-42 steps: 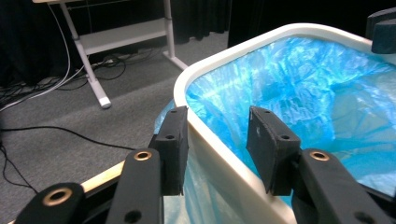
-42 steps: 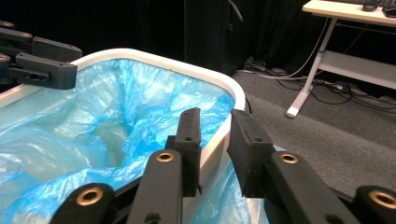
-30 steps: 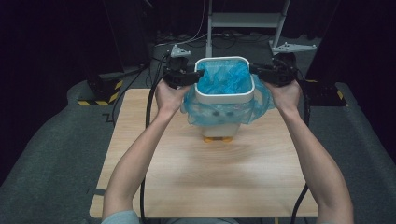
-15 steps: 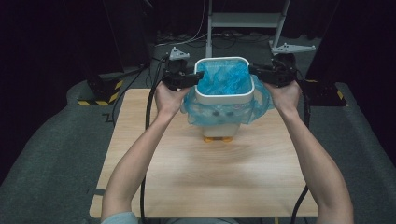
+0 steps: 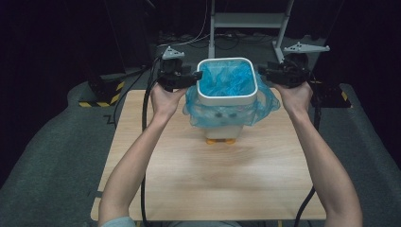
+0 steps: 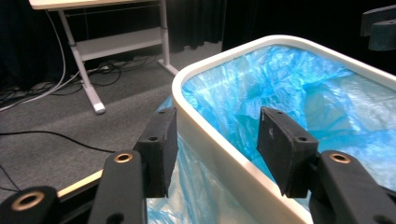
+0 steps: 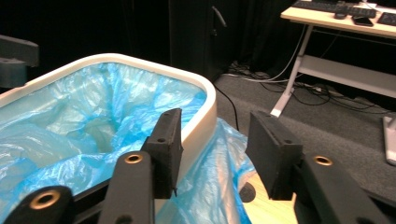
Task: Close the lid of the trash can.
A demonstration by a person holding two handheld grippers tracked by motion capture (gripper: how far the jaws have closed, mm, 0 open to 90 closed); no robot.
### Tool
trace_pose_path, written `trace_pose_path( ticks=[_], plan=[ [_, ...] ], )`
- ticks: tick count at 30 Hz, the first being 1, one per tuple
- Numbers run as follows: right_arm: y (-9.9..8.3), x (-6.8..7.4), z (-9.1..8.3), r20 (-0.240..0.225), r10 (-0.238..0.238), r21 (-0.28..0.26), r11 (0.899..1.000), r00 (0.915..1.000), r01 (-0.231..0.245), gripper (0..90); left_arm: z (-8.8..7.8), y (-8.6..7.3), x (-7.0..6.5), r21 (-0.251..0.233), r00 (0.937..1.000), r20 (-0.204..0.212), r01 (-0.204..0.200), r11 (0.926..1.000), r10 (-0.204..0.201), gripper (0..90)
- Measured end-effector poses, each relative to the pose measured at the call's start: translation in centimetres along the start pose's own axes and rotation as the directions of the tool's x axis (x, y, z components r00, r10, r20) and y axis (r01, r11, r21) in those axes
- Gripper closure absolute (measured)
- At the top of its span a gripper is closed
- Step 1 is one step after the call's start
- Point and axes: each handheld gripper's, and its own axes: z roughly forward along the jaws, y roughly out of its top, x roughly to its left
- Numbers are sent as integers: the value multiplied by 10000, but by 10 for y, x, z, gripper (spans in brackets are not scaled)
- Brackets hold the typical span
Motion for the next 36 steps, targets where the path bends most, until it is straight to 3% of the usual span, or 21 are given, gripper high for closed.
trace_pose_path(
  ticks=[9, 21, 36],
  plan=[
    [-2, -3, -12, 126, 44, -113, 9999, 9999, -43, 488, -12, 0, -2, 97, 9998, 98, -156, 9998, 155, 446],
    [-14, -11, -32, 87, 220, -220, 9995, 9997, -218, 471, -33, -12, 3, -128, 10000, 38, -13, 9999, 13, 437],
    [-28, -8, -49, 52, 198, -359, 9992, 9998, -196, 477, -54, -26, 10, -119, 9999, -135, 104, 9999, -105, 419]
  ],
)
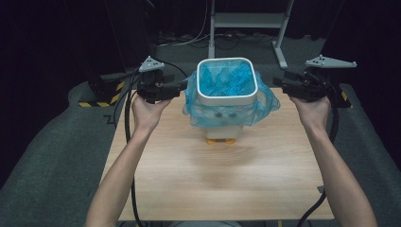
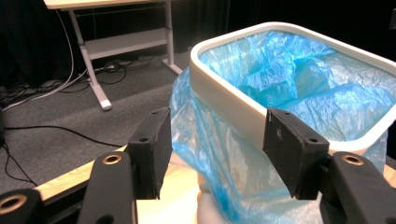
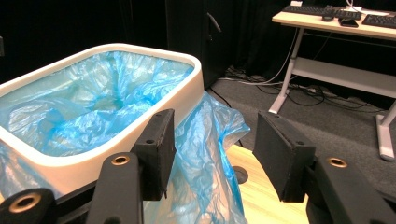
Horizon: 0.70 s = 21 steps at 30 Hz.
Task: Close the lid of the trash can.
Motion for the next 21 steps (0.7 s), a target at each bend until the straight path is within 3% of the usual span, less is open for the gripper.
trace_pose_path(
  ticks=[9, 21],
  plan=[
    [-11, -7, -6, 42, 346, 85, 9994, 9994, -346, 477, -12, -13, 3, 31, 9999, -118, 3, 10000, -3, 417],
    [-28, -7, -13, -64, 540, 112, 9985, 9985, -539, 478, -23, -26, 11, 4, 9990, -136, 434, 9991, -434, 416]
  ],
)
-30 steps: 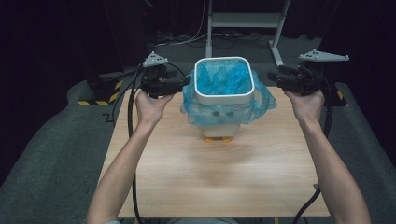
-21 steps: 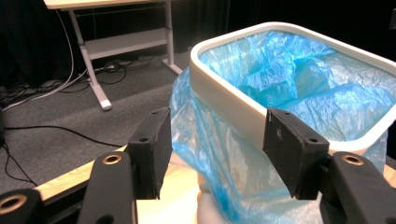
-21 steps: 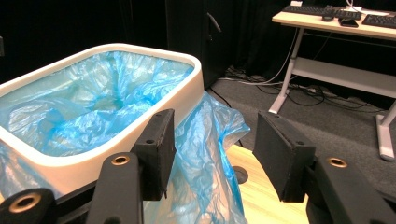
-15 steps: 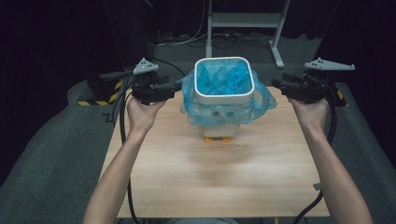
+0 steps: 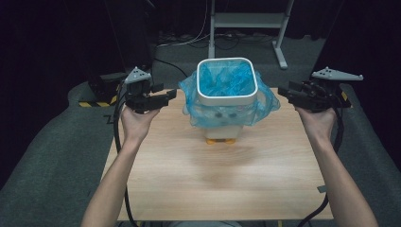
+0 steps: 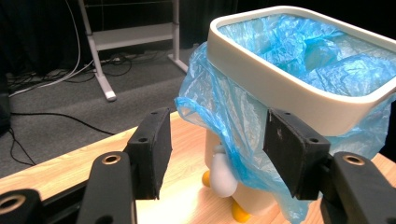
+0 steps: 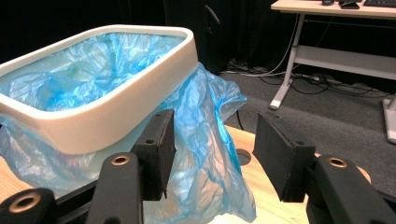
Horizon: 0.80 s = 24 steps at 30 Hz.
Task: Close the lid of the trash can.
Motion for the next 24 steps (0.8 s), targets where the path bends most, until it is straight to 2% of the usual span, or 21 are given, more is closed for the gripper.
trace_pose_path(
  ticks=[9, 18, 24],
  plan=[
    [-14, -1, -6, 68, 43, 50, 10000, 10000, -44, 479, -8, -11, -8, 89, 9986, -300, -427, 9990, 429, 409],
    [-25, 0, -9, 63, 54, 52, 10000, 10000, -54, 478, -14, -20, -5, -85, 9995, -256, -169, 9998, 167, 409],
    [-33, -2, -10, 26, 179, 63, 9998, 9998, -179, 478, -14, -27, -4, -21, 9995, -310, -78, 10000, 77, 409]
  ],
)
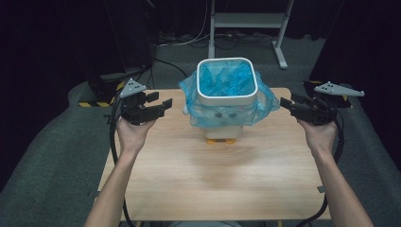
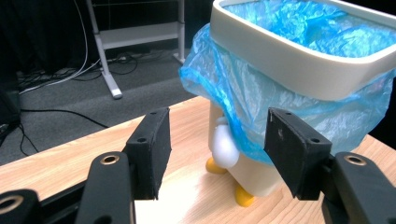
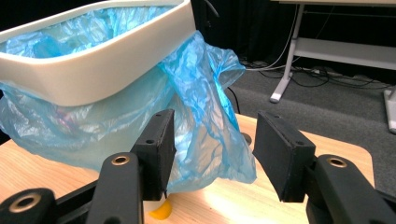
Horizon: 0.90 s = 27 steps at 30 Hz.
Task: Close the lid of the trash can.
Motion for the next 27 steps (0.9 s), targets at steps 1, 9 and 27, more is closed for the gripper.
trace_pose_path(
  ticks=[1, 9, 27],
  plan=[
    [-2, 0, -1, 38, 9, -88, 10000, 10000, -9, 480, 0, -1, 0, 14, 10000, -1, 8, 10000, -8, 409],
    [-11, 3, -6, 159, -32, -409, 9992, 9999, 38, 500, 0, -9, -2, 19, 10000, 52, 69, 10000, -69, 408],
    [-35, -2, -7, 90, 408, -319, 9987, 9991, -405, 499, 2, -28, 0, 137, 9995, 4, 315, 9994, -315, 409]
  ],
)
